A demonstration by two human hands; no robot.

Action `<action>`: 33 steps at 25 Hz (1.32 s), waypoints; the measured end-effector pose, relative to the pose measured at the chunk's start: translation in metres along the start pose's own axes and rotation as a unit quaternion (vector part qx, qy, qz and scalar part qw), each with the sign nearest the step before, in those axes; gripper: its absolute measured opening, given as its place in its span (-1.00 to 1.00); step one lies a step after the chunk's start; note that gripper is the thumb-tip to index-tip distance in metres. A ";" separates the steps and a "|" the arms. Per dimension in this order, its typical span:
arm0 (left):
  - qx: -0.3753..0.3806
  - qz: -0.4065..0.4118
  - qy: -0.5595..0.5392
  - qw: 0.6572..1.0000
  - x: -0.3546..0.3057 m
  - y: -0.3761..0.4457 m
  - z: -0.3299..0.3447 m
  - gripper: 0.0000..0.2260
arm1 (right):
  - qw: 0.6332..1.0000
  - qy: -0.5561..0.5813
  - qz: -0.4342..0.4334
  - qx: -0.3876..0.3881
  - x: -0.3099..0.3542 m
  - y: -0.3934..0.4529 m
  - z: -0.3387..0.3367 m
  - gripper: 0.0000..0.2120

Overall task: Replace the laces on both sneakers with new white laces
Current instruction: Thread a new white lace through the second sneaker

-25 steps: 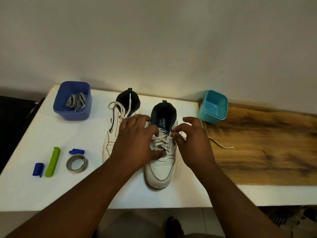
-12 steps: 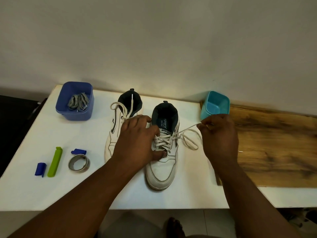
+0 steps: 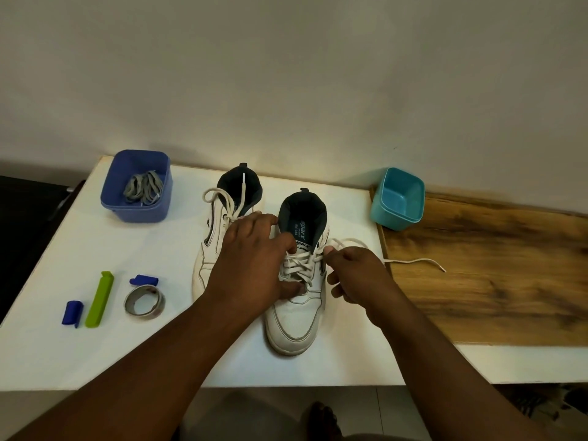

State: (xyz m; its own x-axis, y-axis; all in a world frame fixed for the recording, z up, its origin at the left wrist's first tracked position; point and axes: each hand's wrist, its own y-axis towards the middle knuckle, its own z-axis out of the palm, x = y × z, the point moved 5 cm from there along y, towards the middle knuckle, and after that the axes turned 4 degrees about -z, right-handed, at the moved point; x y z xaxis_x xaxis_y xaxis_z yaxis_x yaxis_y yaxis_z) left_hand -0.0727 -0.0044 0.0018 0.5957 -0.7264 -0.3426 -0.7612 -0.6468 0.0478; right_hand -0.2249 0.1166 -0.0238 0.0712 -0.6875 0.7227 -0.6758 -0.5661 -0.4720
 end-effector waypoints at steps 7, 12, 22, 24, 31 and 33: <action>0.023 -0.014 -0.023 0.999 -0.002 0.003 0.003 -0.25 | 0.995 0.068 -0.069 -0.040 0.005 0.001 0.003 -0.75; 0.003 0.003 -0.033 0.999 -0.006 0.002 0.002 -0.17 | 0.995 -0.035 -0.057 -0.067 0.007 0.000 0.003 -0.70; -0.007 0.020 -0.087 0.996 -0.007 0.002 0.004 -0.31 | 0.934 0.345 0.092 -0.031 0.000 -0.001 0.011 -0.84; -0.020 0.039 -0.114 0.993 -0.010 0.002 0.001 -0.36 | 0.845 0.527 0.089 0.004 0.016 -0.009 0.012 -0.83; 0.096 -0.025 -0.545 0.832 -0.026 -0.006 -0.017 -0.64 | 0.848 0.289 -0.445 0.002 0.095 -0.079 -0.016 -0.89; 0.182 -0.089 -0.682 0.703 -0.028 -0.006 -0.024 -0.47 | 0.833 0.148 -0.507 0.167 0.098 -0.098 0.011 -0.85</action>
State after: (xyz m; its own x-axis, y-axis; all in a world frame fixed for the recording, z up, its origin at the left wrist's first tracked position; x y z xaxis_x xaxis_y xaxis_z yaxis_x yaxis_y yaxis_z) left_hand -0.0782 0.0144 0.0335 0.0792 0.4167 -0.9056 -0.8690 -0.4162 -0.2675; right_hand -0.1431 0.0995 0.0877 0.2633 0.3344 0.9049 -0.1346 -0.9161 0.3777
